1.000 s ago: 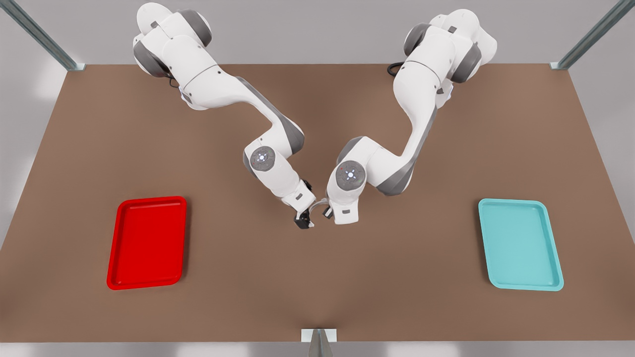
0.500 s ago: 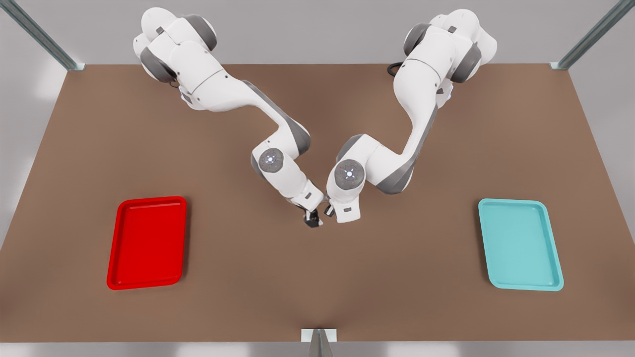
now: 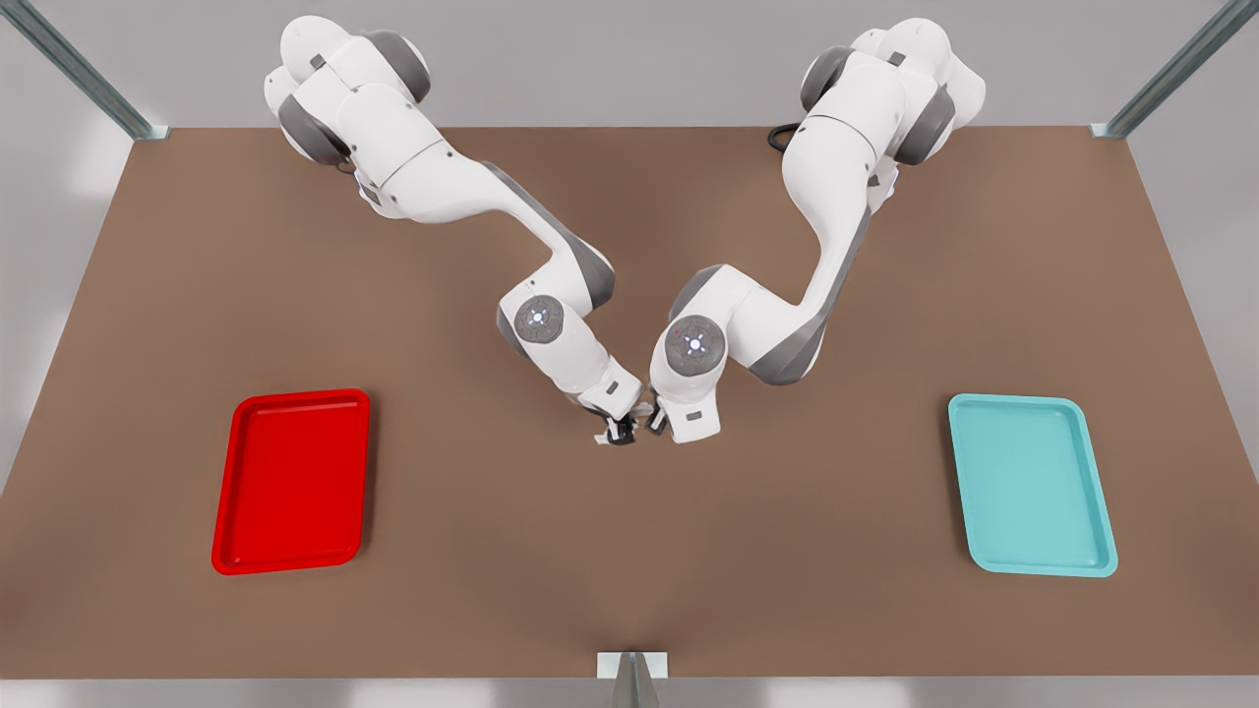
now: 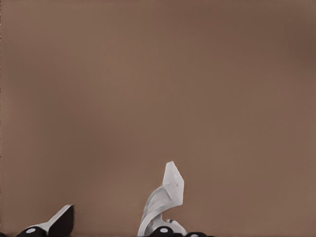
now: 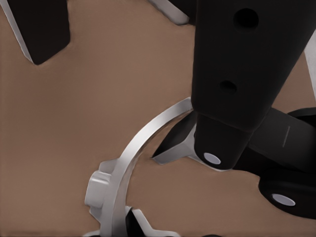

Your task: Take the drainage pipe clamp from the left arm, pass it to the right arm, and place it in the plate on the right side

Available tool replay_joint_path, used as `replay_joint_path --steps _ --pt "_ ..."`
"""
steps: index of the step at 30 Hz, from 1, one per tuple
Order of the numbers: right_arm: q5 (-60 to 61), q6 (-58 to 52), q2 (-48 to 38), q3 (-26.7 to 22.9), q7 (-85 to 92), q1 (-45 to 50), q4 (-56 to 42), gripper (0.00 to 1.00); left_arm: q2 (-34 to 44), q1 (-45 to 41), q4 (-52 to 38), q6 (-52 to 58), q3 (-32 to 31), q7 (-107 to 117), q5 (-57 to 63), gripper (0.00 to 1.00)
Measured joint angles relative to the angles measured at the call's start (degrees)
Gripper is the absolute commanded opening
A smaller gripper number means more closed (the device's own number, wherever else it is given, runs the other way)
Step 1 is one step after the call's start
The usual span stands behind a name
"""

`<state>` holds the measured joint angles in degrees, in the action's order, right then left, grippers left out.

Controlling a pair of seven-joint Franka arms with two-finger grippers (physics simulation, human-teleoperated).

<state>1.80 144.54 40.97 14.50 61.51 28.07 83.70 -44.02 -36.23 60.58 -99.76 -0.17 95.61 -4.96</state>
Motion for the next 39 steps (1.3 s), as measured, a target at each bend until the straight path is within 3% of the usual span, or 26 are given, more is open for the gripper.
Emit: replay_joint_path --steps 12,19,22,23,25,27,32,39 --pt "-0.1 0.0 1.5 -0.4 0.7 -1.7 0.1 0.21 0.4 0.1 -3.7 4.2 0.0 0.6 -0.2 1.0" --pt "-0.1 0.0 1.6 -0.5 1.0 -4.7 1.0 0.21 9.9 18.2 -7.5 18.7 0.3 -8.8 3.9 1.0" --pt "0.0 -0.7 -1.1 -0.5 1.6 -9.4 6.0 0.21 10.9 22.6 -8.1 24.7 2.3 -18.0 8.6 1.0" --pt "0.0 -1.2 -4.0 -0.5 1.8 -11.8 9.6 0.21 14.2 25.3 -5.5 25.7 1.4 -21.1 9.1 1.0" --pt "0.0 -3.4 -10.4 -0.9 2.1 -16.7 15.1 0.21 28.3 32.7 18.0 20.4 -0.3 -27.1 7.5 1.0" --pt "-0.5 -6.8 -15.0 -3.9 2.2 -20.0 16.6 0.21 30.1 34.8 22.4 18.0 -0.9 -33.1 6.4 1.0" --pt "-9.8 -12.5 -16.8 -12.7 0.6 -22.8 16.6 0.21 27.8 32.8 17.6 16.9 -2.7 -46.5 4.9 1.0" --pt "-13.3 -17.4 -12.8 -13.5 -0.3 -33.9 19.7 0.21 26.4 30.4 15.6 20.1 -3.8 -59.4 7.6 1.0"
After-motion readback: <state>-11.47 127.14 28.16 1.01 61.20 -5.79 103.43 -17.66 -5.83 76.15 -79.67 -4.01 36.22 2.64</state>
